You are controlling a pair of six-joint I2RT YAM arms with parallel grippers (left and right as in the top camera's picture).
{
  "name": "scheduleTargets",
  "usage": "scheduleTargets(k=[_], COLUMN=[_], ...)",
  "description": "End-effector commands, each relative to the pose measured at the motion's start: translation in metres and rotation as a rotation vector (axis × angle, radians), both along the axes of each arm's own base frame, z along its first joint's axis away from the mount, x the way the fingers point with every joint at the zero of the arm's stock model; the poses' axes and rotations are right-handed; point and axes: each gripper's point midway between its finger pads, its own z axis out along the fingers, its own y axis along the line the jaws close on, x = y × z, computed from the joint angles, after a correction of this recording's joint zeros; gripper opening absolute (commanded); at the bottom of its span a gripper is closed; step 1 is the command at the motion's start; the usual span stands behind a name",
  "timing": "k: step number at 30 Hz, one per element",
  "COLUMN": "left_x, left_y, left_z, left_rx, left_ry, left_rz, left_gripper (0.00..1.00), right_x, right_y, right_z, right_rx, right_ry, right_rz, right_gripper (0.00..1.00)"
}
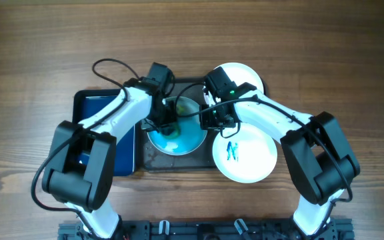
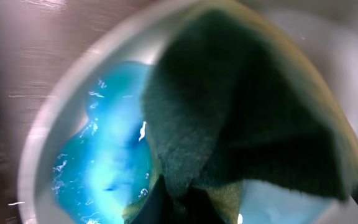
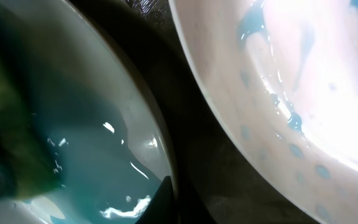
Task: Clean dirty plates on tray and stack at the side
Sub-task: 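Scrub the left plate with the sponge while the right gripper holds it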
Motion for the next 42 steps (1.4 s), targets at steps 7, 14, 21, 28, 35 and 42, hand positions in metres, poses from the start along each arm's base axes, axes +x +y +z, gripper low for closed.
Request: scheduleTargets(k=[7,14,21,28,35,42], left_x=[-0.014,-0.024,-0.04,-0.052,-0.03,-0.007], left_y=[0.101,0.07,-0.043,-0.1,-0.095,0.024], left_z=[-0.015,-0.022,-0.018,-0.003,-0.006,-0.026], left_rx=[0.48,0.315,-0.158,-0.376,-0.343,0.187], left_ry=[0.027,0.101,0.101,0.082,0.016,0.008], left_rz=[0.196,0.064,-0.326,-0.416,-0.359,-0.03], left_gripper=[0.04,0.04,0.04,0.04,0.04,0.04], right_x=[-0.007,-0.008,-0.009,-0.009,-0.01,-0.011], right_y=[-0.014,-0.014,-0.015,-0.015,-0.015,-0.016], right_z=[-0.016,-0.016,-0.016,-0.016,-0.017,-0.017], right_rx=[-0.067,-0.069,-0.071,-0.071,-0.074,-0.076], right_ry=[0.043,0.05,0.054,0.054,0.059,0.062], right_rz=[-0.02,-0.034,-0.036,-0.036,-0.036,-0.035], right_gripper=[0.04,0.04,0.04,0.04,0.04,0.04])
